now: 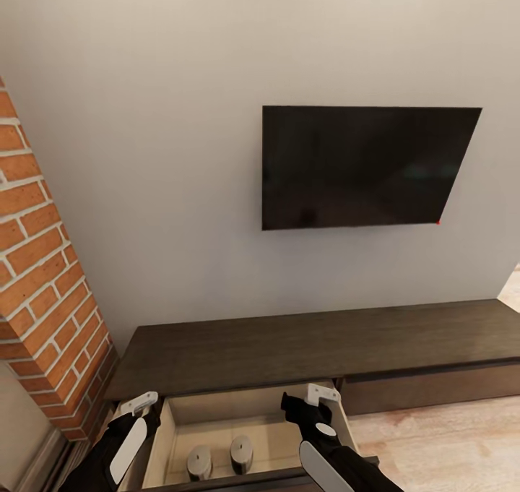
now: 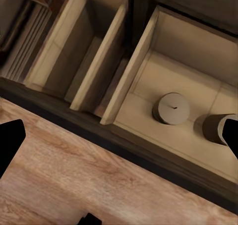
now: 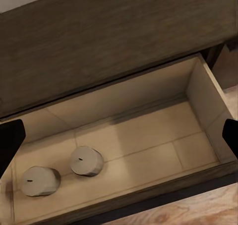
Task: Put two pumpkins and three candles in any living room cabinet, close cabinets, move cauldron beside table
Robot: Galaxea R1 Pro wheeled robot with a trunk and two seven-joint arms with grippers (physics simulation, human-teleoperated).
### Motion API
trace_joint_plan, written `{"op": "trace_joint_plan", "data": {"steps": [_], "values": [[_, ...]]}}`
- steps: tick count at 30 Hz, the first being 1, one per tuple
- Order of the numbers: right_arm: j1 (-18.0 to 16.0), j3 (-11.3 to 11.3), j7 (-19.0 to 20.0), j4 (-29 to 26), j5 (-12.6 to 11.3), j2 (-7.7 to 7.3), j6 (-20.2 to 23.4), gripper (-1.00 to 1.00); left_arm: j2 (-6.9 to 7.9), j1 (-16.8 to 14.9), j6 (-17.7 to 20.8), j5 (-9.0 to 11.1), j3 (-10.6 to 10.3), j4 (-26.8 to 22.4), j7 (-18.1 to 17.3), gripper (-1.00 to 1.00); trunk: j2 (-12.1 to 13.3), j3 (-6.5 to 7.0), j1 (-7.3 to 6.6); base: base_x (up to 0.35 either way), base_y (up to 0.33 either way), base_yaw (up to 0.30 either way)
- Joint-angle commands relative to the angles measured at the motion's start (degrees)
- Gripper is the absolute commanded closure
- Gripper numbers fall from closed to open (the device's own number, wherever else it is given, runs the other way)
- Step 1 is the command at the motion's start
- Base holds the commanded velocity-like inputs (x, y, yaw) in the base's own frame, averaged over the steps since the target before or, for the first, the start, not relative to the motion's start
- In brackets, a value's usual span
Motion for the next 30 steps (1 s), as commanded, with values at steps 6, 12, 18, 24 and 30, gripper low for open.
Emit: {"op": "trace_joint_plan", "data": {"steps": [6, 12, 18, 24, 30], "values": [[-0.1, 0.3, -0.4, -0.1, -0.2, -0.07, 0.1, -1.00, 0.02, 0.0, 0.1, 0.6, 0.0, -0.1, 0.4, -1.00, 2.4, 1.01, -1.32, 0.000, 0.000, 0.000], [-0.1, 0.3, -0.4, -0.1, -0.2, -0.07, 0.1, -1.00, 0.01, 0.0, 0.1, 0.5, 0.0, -0.1, 0.4, -1.00, 4.8, 2.09, -2.64, 0.000, 0.000, 0.000], [-0.1, 0.3, -0.4, 1.4, -0.1, -0.07, 0.1, -1.00, -0.02, 0.1, 0.0, 0.5, 0.0, -0.1, 0.4, -1.00, 7.2, 3.16, -3.95, 0.000, 0.000, 0.000], [-0.1, 0.2, -0.4, 2.8, 0.2, -0.10, 0.1, -1.00, -0.04, 0.2, -2.3, 0.6, 0.0, -0.1, 0.4, -1.00, 9.6, 4.24, -5.27, 0.000, 0.000, 0.000], [-0.1, 0.3, -0.4, 2.9, 0.3, -0.15, -1.3, -1.00, -0.28, 0.2, -2.8, 0.6, 0.0, -0.1, 0.4, -1.00, 10.8, 4.78, -5.93, 0.000, 0.000, 0.023]]}}
